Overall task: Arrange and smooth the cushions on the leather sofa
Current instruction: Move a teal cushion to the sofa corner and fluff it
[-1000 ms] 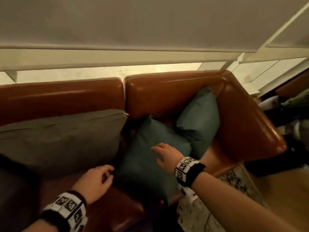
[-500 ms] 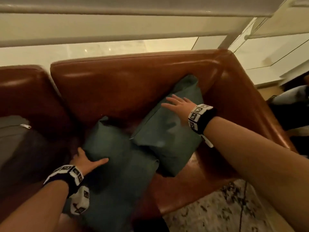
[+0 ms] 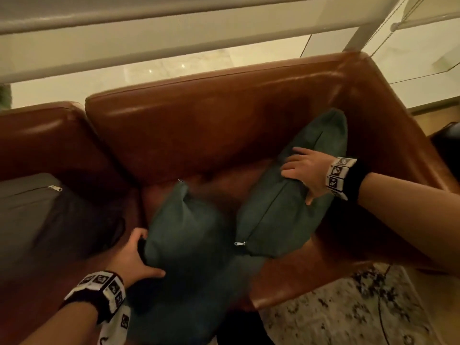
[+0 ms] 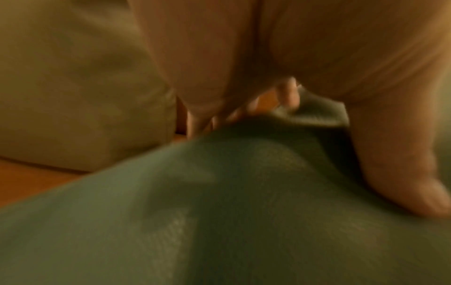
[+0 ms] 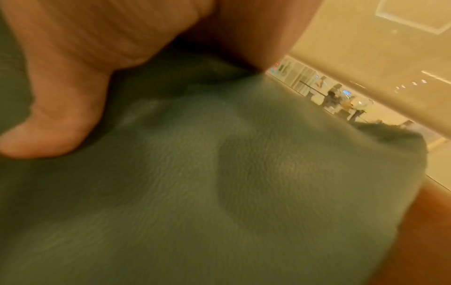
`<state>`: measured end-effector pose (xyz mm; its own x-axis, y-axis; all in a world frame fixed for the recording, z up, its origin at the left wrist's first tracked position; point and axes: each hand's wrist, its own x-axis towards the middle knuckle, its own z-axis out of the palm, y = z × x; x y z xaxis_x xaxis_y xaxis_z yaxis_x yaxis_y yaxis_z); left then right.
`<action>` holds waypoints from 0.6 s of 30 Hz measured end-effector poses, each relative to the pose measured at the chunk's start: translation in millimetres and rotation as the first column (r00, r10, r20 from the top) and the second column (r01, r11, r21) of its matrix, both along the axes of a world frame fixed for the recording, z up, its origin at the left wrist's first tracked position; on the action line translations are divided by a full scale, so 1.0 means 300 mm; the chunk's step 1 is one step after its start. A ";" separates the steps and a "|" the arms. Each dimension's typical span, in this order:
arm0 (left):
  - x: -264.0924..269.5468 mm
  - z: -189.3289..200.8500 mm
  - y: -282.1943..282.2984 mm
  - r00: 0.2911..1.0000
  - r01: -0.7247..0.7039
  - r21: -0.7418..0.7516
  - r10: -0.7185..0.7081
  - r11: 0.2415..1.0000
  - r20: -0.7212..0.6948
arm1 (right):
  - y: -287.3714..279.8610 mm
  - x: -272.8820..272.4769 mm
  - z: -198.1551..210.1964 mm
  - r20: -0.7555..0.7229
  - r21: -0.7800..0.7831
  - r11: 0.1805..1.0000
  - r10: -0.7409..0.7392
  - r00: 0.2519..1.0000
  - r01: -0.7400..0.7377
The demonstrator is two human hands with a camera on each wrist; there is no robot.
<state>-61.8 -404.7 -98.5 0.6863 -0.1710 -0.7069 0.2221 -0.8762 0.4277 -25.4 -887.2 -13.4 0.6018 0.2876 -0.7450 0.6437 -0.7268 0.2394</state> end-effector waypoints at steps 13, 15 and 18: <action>0.147 0.447 -0.207 0.730 0.567 0.207 -0.602 0.798 0.323 | -0.042 -0.503 0.380 0.262 0.317 0.908 -0.360 0.895 0.273; 0.191 0.509 -0.262 0.673 0.592 0.238 -0.634 0.770 0.380 | -0.041 -0.538 0.477 0.263 0.288 0.839 -0.532 0.805 0.461; 0.257 0.540 -0.337 0.626 0.597 0.285 -0.657 0.750 0.420 | -0.090 -0.593 0.575 0.304 0.288 0.664 -0.747 0.591 0.690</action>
